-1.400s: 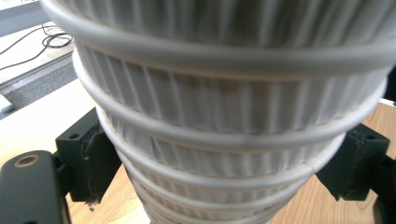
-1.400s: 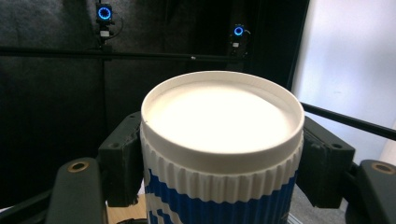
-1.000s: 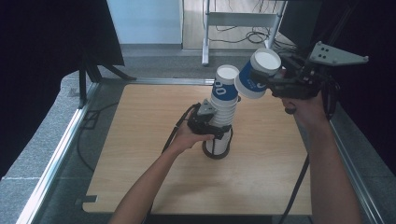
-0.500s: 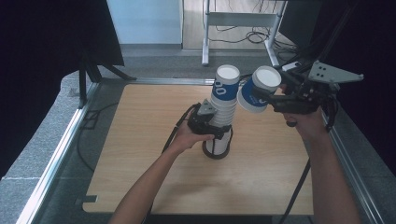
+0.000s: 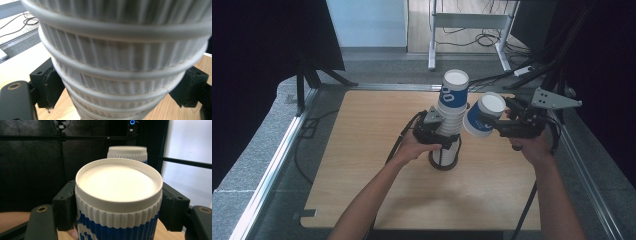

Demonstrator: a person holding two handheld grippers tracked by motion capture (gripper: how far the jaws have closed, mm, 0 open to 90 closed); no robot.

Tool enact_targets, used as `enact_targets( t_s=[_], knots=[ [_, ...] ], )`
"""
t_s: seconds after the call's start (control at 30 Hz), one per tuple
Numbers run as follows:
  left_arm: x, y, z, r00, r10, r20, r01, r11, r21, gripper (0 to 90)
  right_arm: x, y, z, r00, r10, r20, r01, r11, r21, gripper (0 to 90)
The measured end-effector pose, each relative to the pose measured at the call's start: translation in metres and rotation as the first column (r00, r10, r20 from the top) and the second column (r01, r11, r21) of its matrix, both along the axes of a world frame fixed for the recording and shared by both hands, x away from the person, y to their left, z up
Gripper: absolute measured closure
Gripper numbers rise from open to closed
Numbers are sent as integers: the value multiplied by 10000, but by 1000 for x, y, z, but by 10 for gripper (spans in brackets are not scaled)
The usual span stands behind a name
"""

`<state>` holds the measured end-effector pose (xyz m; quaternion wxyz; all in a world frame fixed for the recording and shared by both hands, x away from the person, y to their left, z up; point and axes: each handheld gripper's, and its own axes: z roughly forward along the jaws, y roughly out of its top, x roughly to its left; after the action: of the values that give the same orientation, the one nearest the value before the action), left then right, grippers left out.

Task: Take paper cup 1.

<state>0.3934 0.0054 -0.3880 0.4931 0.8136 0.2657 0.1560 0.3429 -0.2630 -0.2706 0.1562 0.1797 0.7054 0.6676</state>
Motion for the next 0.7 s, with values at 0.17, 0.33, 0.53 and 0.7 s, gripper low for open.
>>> enact_targets(
  t_s=[0.17,0.33,0.53,0.7],
  knots=[
    [0,-1,1,10000,20,-80,-20,10000,78,128,-5,1,-17,9997,174,-168,-173,9998,75,281],
    [-1,-2,2,9999,114,-131,-112,9999,130,122,-11,4,-38,9989,357,-315,-356,9994,21,280],
    [-2,-2,5,9989,417,-214,-413,9990,179,31,-17,9,-53,9979,500,-404,-498,9987,49,280],
    [-7,5,8,9989,420,-222,-419,9991,47,28,-20,10,-62,9978,490,-447,-489,9988,19,279]
  ],
)
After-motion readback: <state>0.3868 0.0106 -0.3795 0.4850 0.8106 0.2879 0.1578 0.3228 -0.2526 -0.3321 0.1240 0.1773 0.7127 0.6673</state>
